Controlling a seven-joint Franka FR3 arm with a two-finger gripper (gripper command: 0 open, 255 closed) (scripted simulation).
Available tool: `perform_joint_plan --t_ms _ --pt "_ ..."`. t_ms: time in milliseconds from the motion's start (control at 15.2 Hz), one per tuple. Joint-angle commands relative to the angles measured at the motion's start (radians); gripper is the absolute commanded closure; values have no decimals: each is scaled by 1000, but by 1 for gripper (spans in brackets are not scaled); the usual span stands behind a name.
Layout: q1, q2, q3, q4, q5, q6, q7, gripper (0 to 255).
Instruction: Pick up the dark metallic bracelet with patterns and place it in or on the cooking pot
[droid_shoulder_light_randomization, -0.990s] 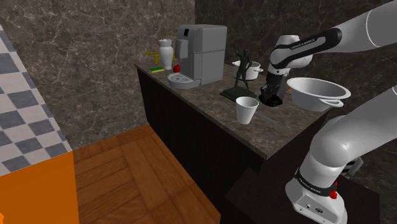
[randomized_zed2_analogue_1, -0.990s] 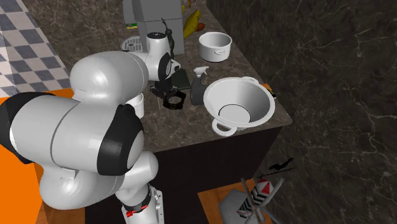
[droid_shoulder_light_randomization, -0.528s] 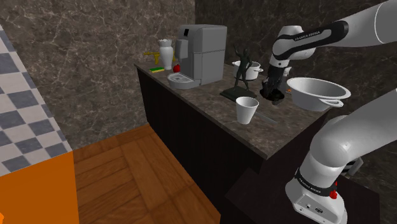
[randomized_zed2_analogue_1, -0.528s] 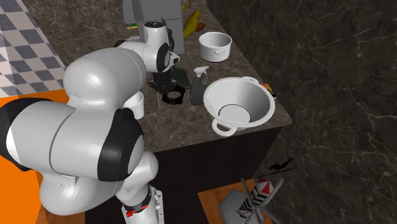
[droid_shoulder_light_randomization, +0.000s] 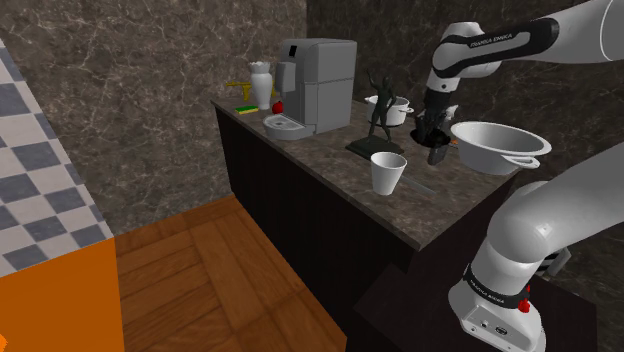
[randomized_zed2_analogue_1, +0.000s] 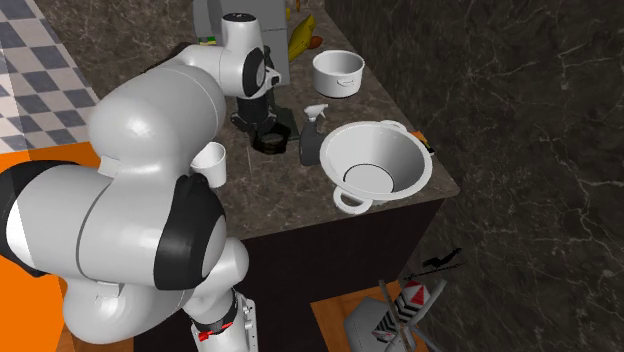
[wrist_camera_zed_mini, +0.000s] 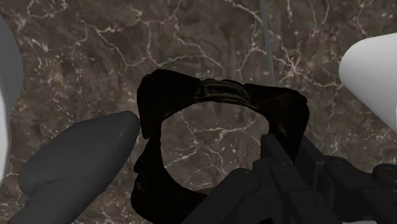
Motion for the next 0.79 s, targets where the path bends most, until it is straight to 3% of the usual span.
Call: perform_joint_plan --t_ms 0,726 --pt "0 -6 5 23 2 -29 1 255" --pt "9 -7 27 165 16 -172 3 255"
